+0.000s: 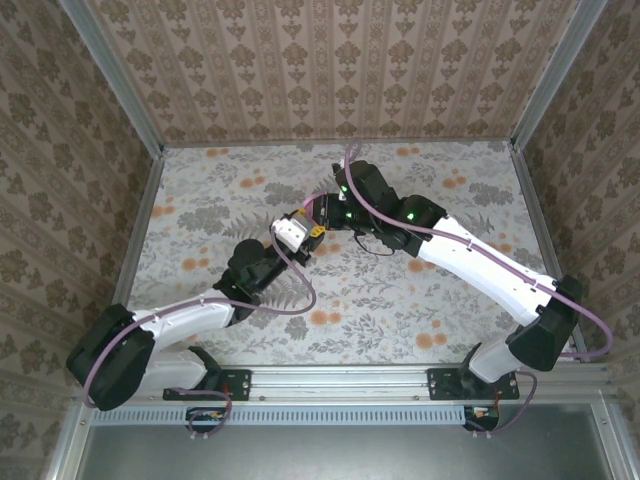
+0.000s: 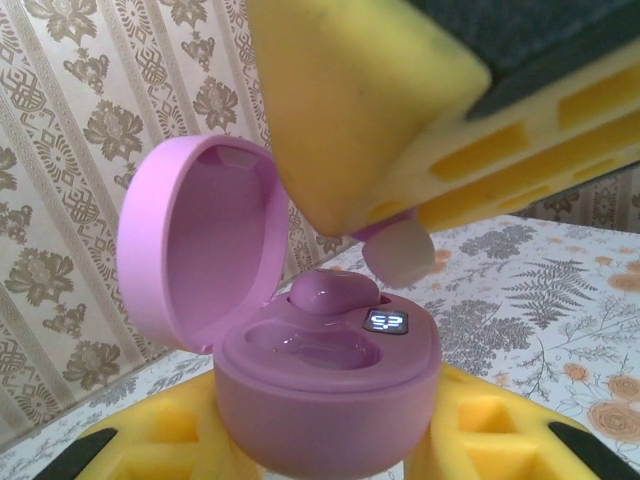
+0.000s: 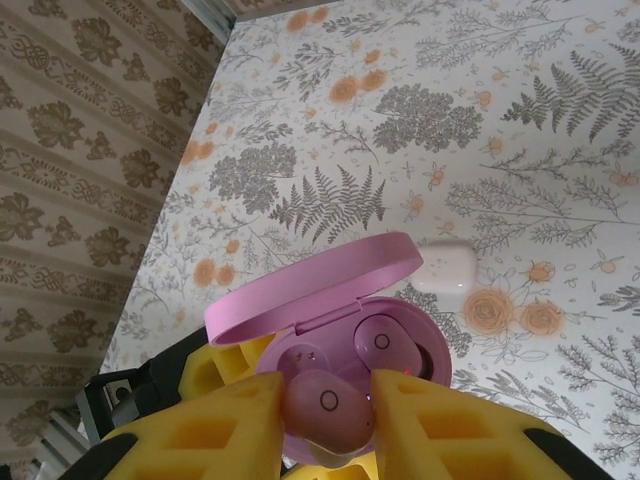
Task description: Insert the wireless bluetooth earbuds into the charging case
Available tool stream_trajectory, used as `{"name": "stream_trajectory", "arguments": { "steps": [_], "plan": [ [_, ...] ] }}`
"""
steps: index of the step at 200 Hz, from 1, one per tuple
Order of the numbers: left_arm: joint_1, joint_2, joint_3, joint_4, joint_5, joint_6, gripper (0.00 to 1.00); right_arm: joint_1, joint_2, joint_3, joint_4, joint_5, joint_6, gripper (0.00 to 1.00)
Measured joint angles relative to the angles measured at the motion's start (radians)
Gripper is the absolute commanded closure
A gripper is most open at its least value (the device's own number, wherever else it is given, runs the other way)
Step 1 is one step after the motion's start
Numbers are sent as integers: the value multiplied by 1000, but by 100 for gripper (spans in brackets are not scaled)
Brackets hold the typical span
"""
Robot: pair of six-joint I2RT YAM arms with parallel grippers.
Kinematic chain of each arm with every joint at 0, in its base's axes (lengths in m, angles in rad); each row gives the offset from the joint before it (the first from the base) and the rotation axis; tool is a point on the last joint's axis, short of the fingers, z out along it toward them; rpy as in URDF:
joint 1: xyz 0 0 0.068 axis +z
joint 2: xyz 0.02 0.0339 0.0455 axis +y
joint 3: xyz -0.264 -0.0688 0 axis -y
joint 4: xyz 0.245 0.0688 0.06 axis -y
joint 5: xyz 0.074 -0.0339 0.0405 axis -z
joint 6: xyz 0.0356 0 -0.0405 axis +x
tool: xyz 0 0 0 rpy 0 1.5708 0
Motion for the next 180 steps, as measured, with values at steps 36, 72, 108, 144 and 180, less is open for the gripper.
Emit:
{"name": "stream_trajectory", "arguments": {
  "steps": [36,72,108,144,180],
  "plan": [
    [0,0,1,16,2,-4,70,0,5,0,30,-22,21,71],
    [0,0,1,23,2,-4,69,0,11,0,44,-41,29,71],
    [0,0,1,24,1,-4,70,0,24,0,45,-48,37,71],
    [0,0,1,25,1,-4,69,1,24,0,51,-53,47,71],
    [0,0,1,27,1,-4,69,1,24,0,51,-57,48,72]
  ]
}}
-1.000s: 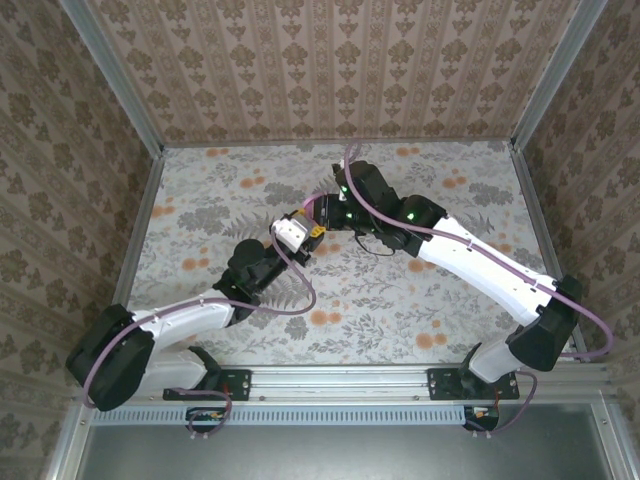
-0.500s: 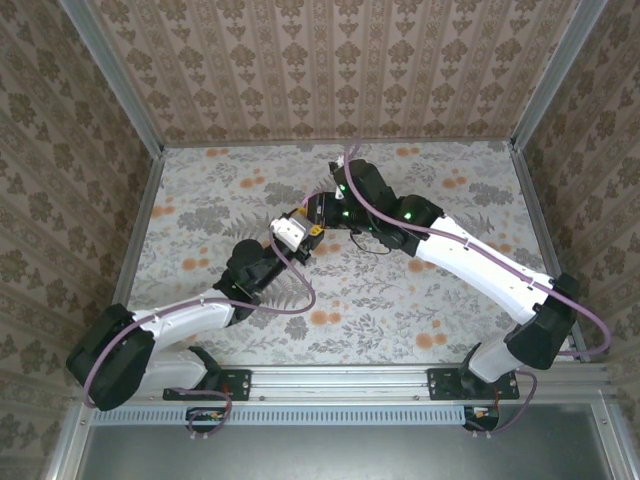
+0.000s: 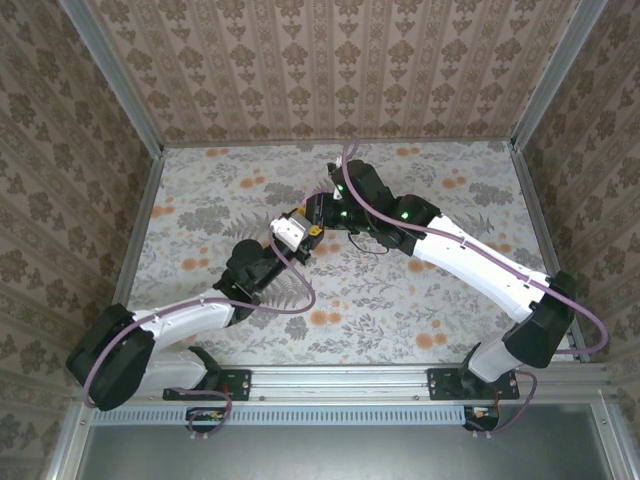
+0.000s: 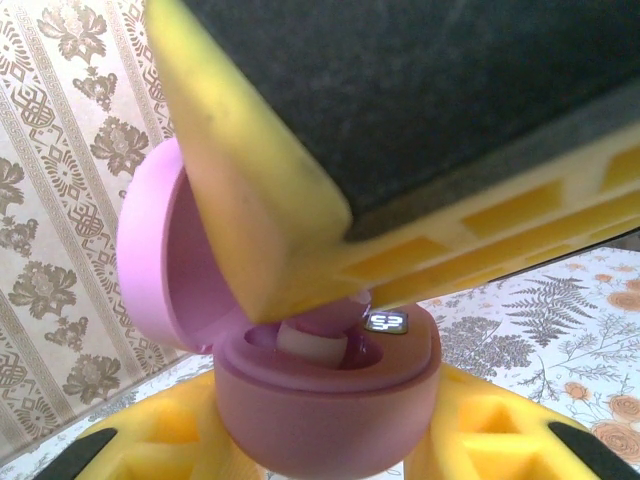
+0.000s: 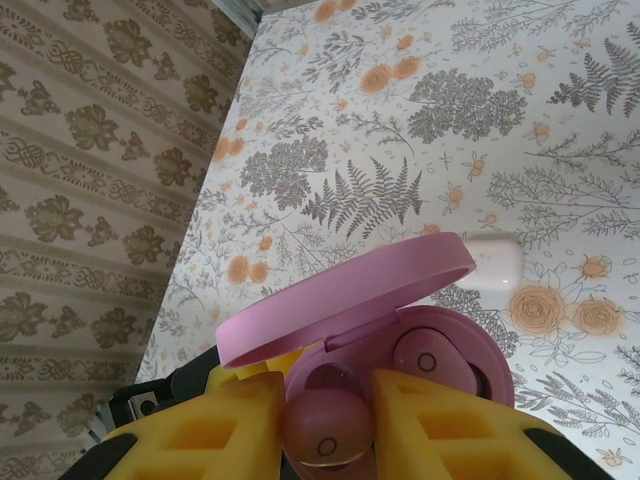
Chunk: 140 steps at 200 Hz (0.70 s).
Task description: Insert the wireless bluetooth earbuds into the charging case
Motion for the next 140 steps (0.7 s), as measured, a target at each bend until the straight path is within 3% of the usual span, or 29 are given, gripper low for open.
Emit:
{"name": "stream_trajectory", "arguments": {
  "steps": [140],
  "plan": [
    [9,2,-7,18,35,1,70,0,0,33,-76,-37,-20,71]
  ]
}}
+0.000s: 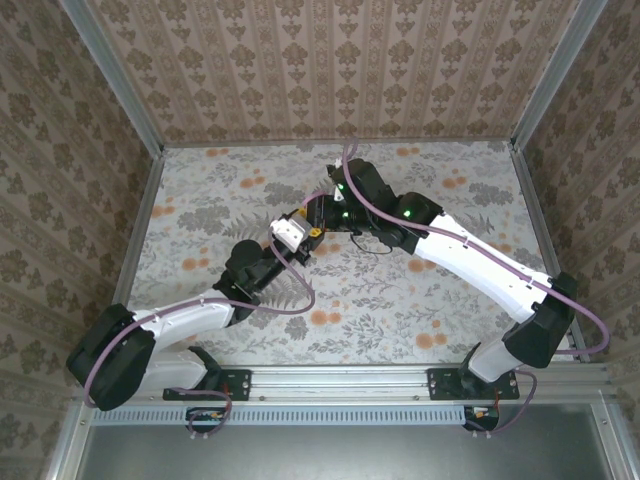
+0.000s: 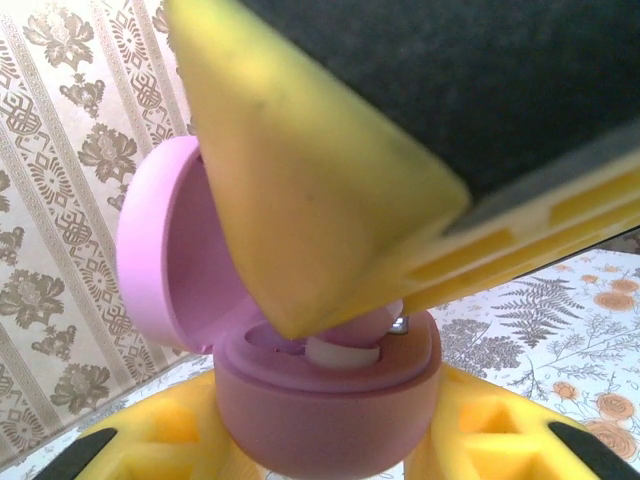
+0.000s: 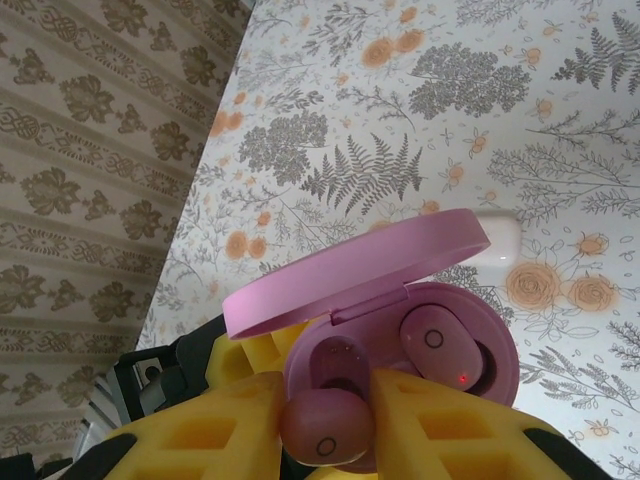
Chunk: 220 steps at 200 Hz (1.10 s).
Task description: Insert the wireless bluetooth earbuds into the charging case
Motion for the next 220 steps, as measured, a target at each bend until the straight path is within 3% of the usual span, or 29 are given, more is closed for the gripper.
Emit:
{"name": "stream_trajectory", "arguments": {
  "steps": [115,220],
  "plan": [
    [19,13,-1,16,28,0,70,-5,45,63,-61,-3,-40,74],
    [19,16,-6,25,63,4,69,-8,66,118,-142,-11,-79,65]
  ]
}}
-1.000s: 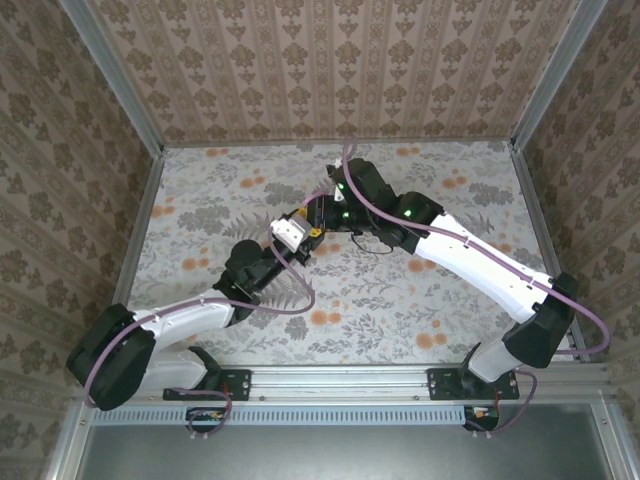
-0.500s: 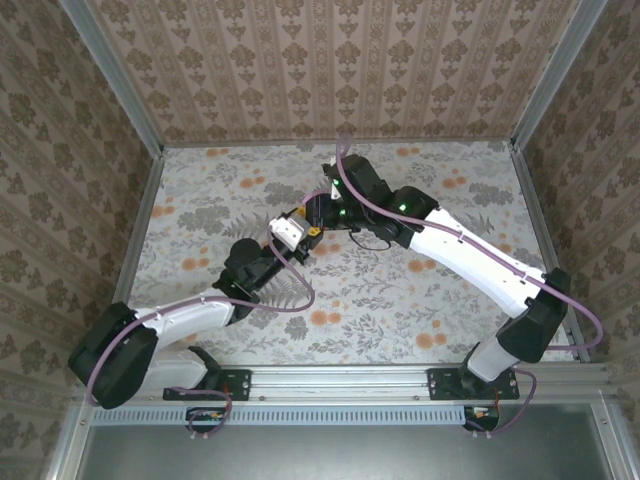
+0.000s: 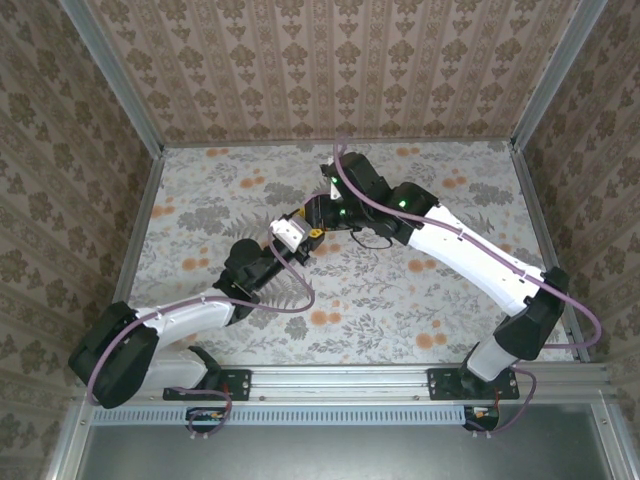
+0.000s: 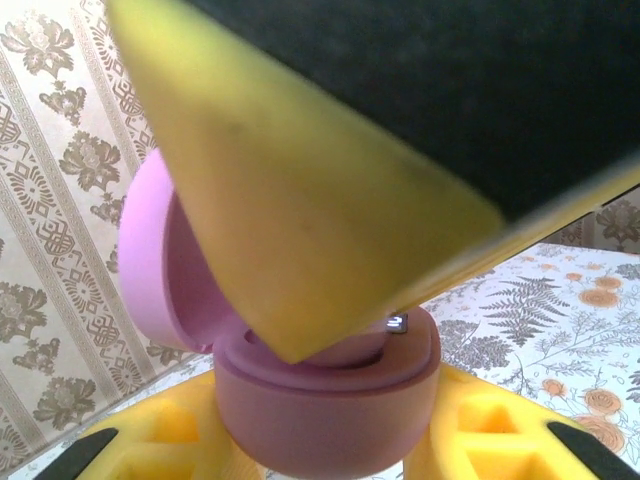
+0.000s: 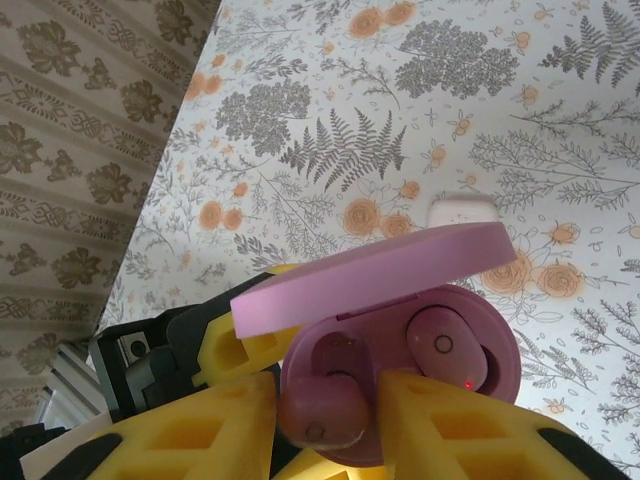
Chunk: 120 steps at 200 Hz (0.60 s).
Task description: Insert the wireless bluetooth earbuds into the charging case
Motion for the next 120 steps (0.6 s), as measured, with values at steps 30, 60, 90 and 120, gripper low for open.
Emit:
{"name": "stream_trajectory", "arguments": {
  "steps": [30,60,90,120],
  "plan": [
    [1,0,-1,-5,4,0,69,-4,8,9,-12,0,-8,62],
    [1,0,-1,-5,5,0,70,-6,6,7,-8,0,-7,62],
    [1,0,-1,6,9,0,70,-8,-23,-27,23,2,-7,60],
    [1,-6,-1,21,12,0,69,-15,-61,-56,42,3,-6,59]
  ]
}}
